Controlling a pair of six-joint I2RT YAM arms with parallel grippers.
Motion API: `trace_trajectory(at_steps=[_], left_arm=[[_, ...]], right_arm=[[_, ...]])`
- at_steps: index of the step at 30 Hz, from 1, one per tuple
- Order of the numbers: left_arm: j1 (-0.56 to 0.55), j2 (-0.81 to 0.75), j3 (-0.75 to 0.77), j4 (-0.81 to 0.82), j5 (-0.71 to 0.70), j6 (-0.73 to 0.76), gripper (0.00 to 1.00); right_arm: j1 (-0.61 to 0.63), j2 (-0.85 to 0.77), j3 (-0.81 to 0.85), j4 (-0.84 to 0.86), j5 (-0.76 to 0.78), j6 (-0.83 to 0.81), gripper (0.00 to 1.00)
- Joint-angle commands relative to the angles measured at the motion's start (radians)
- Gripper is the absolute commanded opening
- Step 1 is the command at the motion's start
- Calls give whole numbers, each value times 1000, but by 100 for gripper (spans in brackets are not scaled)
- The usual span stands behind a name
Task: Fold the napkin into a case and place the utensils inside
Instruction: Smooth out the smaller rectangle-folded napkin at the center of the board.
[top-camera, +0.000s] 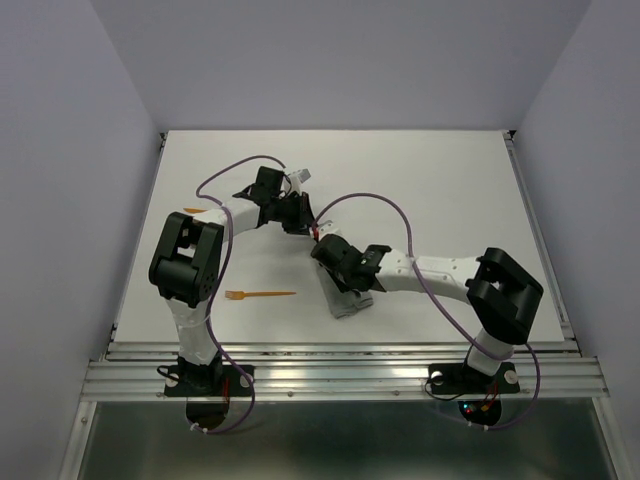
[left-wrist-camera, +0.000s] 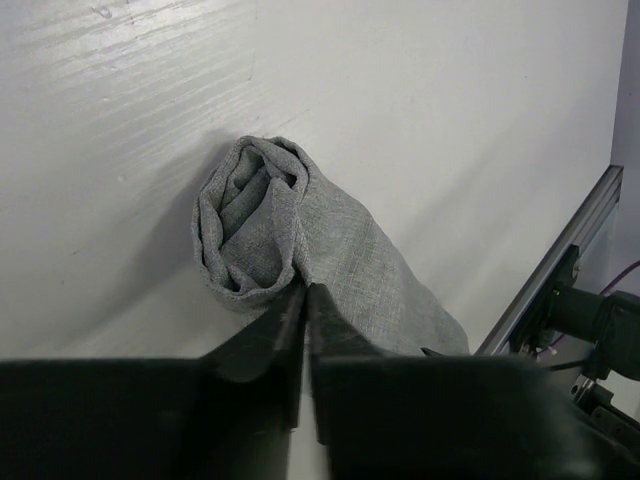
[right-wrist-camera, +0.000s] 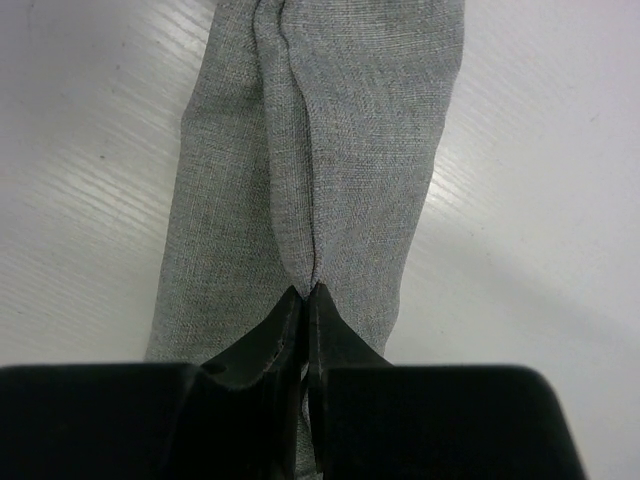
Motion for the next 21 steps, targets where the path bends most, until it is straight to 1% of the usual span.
trace_trajectory(at_steps=[1,2,3,5,6,8,9,10,15,20,21], left_arm=[[-16,-25,5,-7,-9,10,31],[-17,-32,7,-14,-20,12,37],[-17,-49,14,-22,-29,15,49],[-17,-62,31,-60,-67,29,55],[-17,-74,39,-72,-80,33,61],[-17,-86,53,-89,-106,35,70],[-17,-100,57,-100,-112,39,81],[-17,-106,60,-105,-123,39,85],[-17,-147,80,-140,-170,38,89],[-14,-187,91,-171,-218,30,89],[-13,-210,87,-178,-227,26,87]], right_arm=[[10,13,37,15,-16,50,1],[10,20,35,16,-13,61,1],[10,21,34,18,-13,64,1],[10,27,34,21,-18,75,1],[10,33,32,24,-22,78,1],[10,36,31,29,-28,87,1],[10,38,31,32,-30,90,1],[10,40,31,33,-28,95,1],[10,46,29,36,-33,113,1],[10,47,26,39,-37,119,1],[10,47,28,39,-37,118,1]])
